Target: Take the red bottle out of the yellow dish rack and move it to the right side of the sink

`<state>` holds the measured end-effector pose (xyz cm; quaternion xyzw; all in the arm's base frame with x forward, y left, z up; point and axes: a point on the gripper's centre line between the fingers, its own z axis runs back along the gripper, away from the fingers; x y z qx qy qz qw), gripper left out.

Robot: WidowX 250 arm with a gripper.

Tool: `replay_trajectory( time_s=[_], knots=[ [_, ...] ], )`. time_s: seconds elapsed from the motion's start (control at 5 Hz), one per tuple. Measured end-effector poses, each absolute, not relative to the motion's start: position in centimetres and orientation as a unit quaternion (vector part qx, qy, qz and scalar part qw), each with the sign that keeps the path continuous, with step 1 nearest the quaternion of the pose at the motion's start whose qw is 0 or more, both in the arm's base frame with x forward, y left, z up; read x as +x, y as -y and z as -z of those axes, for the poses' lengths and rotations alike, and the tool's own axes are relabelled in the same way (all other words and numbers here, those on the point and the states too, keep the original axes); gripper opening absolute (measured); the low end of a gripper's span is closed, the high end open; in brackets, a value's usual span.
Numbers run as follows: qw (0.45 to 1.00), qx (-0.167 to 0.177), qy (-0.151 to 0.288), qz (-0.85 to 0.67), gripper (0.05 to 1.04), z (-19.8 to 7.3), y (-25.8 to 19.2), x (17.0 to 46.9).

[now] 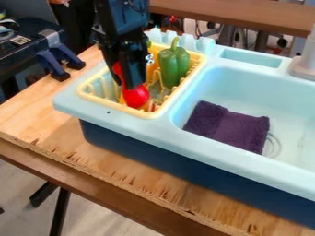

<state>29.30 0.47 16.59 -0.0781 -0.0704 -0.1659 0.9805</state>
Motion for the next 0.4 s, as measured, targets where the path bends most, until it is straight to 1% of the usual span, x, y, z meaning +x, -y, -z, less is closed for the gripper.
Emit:
replay_trajectory(
  time_s=[0.2,0.4],
  knots=[
    [0.980,-0.074,0.082,0.163,0.360,-17.42,-0.39,29.04],
    [0.981,-0.075,0.089,0.158,0.359,-18.06,-0.28,29.16]
  ],
)
